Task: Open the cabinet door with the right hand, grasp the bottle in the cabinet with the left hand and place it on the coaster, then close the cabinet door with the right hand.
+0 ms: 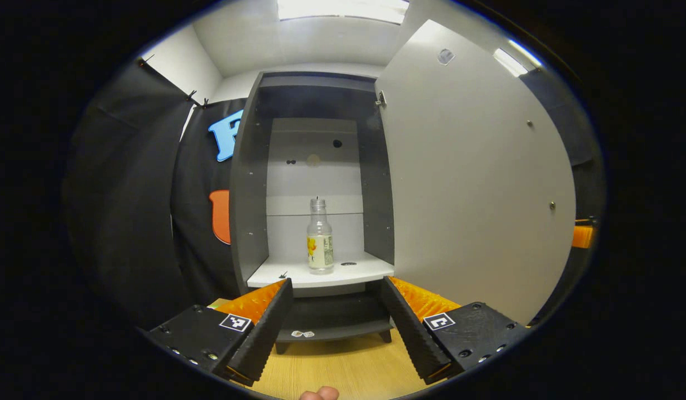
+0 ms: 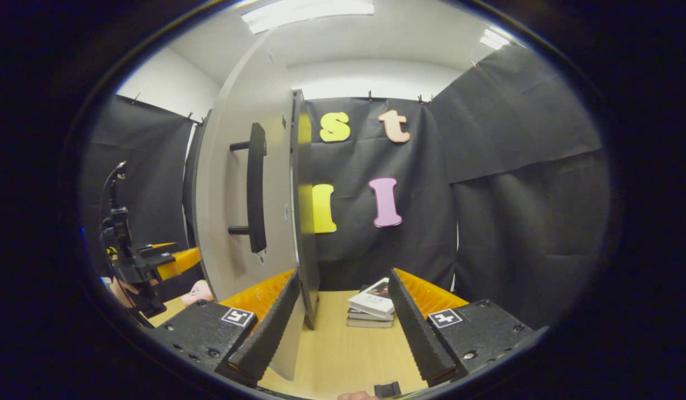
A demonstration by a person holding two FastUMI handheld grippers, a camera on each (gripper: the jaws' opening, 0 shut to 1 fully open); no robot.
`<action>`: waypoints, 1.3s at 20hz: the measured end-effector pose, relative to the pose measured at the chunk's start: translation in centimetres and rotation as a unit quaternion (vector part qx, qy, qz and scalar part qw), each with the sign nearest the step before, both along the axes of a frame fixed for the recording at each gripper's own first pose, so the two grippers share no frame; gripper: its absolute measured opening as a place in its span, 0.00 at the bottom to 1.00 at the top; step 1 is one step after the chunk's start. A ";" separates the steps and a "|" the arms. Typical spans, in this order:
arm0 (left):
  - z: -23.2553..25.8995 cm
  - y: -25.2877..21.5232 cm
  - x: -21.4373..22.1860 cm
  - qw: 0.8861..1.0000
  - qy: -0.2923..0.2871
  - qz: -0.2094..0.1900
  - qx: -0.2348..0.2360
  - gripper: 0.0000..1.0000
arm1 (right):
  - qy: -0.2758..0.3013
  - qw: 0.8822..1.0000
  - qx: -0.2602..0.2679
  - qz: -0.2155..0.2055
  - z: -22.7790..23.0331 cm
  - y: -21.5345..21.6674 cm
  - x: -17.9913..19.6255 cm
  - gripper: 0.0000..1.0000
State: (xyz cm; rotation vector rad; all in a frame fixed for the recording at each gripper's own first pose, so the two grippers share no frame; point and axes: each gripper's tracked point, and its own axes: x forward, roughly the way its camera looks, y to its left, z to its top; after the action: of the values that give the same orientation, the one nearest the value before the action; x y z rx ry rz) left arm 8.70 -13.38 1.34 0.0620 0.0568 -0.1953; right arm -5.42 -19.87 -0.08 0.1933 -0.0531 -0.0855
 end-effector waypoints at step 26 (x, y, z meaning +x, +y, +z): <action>2.0 0.8 27.4 0.999 0.002 0.036 0.027 0.96 | 0.078 0.992 0.009 -0.103 -4.5 -5.4 -1.7 0.99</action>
State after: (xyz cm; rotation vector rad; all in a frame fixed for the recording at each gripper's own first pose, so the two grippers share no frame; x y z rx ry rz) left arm 36.13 -12.60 3.32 0.1122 0.0687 -0.1223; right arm -7.16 -25.26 -4.62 0.1986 0.0830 -0.3064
